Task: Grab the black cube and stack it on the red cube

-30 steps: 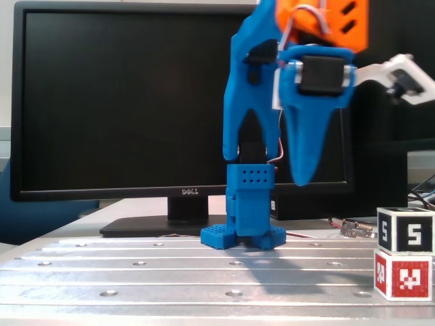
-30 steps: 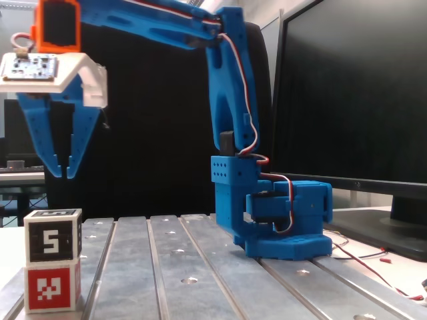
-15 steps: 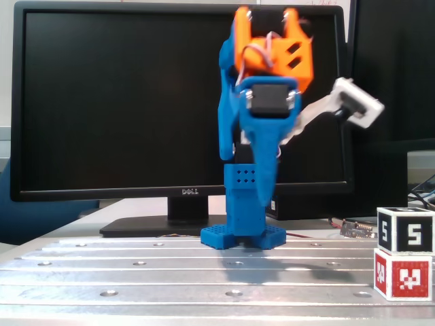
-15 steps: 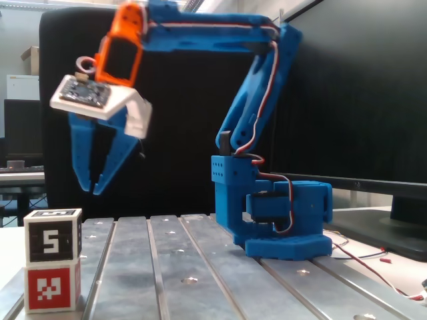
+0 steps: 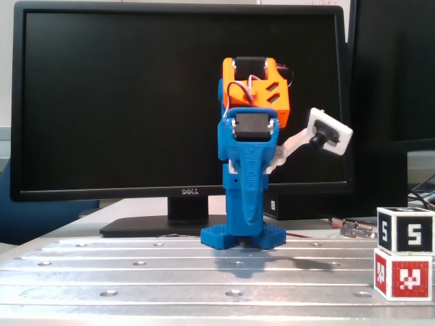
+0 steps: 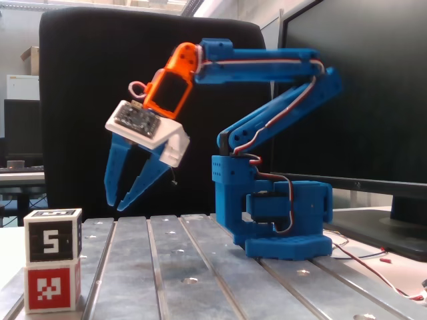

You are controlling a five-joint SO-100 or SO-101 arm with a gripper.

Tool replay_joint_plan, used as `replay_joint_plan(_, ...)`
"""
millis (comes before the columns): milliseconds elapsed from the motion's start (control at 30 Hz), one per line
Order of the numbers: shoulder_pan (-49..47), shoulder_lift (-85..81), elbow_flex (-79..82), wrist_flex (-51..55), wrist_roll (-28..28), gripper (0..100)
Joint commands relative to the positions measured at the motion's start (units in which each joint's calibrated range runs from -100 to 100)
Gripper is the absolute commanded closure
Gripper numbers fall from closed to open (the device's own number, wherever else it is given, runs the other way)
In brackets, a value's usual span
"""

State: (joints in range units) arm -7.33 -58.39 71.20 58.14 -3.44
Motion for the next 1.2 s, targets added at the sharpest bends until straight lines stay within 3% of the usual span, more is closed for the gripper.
replay_joint_plan(0,-0.09,-7.1,3.21,-0.47,0.12,98)
replay_joint_plan(400,1.17,-31.0,16.86,0.47,0.12,98)
replay_joint_plan(633,3.01,-40.02,20.57,6.29,0.12,98)
replay_joint_plan(1167,3.09,-41.19,26.09,7.31,0.18,98)
